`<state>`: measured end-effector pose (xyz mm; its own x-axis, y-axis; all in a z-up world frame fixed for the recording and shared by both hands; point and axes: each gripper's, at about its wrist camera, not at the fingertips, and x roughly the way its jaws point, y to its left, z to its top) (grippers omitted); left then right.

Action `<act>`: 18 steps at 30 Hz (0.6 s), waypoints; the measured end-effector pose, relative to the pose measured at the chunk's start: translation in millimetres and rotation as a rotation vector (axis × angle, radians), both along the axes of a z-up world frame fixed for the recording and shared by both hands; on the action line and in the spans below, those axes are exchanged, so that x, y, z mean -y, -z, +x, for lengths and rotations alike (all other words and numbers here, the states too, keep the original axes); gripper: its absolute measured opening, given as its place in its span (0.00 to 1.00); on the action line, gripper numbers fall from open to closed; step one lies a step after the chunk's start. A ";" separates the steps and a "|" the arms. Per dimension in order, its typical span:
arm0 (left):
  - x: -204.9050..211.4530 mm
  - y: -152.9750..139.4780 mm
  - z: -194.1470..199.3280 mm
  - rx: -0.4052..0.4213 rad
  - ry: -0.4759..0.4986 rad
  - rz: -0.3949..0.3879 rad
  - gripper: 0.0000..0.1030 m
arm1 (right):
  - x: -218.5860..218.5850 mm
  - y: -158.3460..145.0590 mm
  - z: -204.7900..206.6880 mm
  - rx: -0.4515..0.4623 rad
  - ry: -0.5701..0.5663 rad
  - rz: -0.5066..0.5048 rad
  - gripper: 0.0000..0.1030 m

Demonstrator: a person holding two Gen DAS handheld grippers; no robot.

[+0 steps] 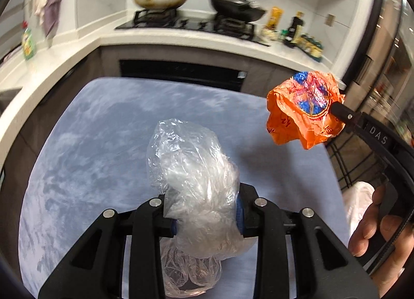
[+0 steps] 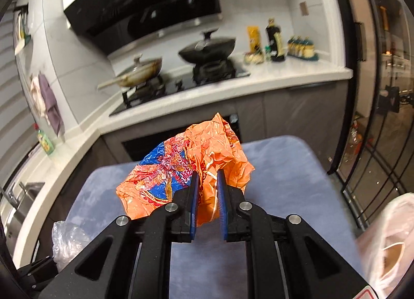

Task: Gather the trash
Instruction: 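Carry the plastic bags and orange wrapper over the trash bin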

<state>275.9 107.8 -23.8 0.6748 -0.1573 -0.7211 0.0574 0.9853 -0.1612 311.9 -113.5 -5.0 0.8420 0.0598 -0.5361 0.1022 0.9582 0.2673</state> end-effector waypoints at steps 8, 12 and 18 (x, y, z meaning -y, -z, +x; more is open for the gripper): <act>69.7 -32.6 -25.4 0.063 0.120 0.016 0.29 | 69.8 -40.2 -55.1 0.090 0.109 -0.010 0.13; 107.4 -44.8 -37.6 0.090 0.185 0.029 0.29 | 101.9 -48.2 -79.9 0.109 0.161 -0.026 0.13; 159.9 -53.3 -51.5 0.103 0.272 0.037 0.29 | 153.3 -47.6 -120.5 0.108 0.247 -0.041 0.13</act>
